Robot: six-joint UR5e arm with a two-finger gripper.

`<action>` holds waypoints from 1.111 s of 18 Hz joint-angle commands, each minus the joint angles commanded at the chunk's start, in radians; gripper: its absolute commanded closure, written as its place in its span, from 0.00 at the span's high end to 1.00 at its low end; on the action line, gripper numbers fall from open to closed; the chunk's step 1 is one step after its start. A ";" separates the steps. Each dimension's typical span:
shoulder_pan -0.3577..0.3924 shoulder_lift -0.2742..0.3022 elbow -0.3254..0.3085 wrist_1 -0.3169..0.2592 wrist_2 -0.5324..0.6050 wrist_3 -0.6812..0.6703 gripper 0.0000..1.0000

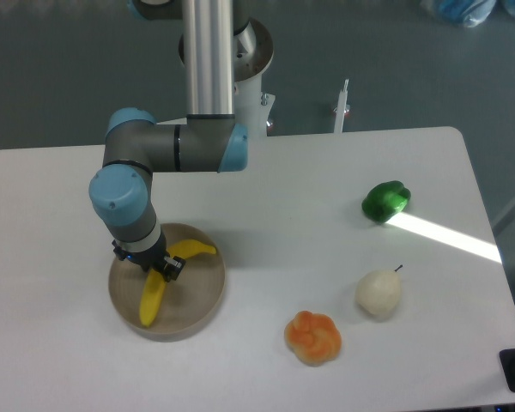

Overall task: Pick up the banana from the plate
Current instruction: 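Lift the held banana off the plate and carry it toward the pear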

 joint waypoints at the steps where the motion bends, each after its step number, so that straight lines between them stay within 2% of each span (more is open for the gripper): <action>1: 0.000 0.000 0.000 0.000 0.000 0.000 0.33; 10: 0.009 0.034 0.012 -0.003 0.002 0.031 0.32; 14: 0.083 0.115 0.020 -0.020 0.005 0.104 0.33; 20: 0.228 0.156 0.025 -0.034 0.009 0.270 0.33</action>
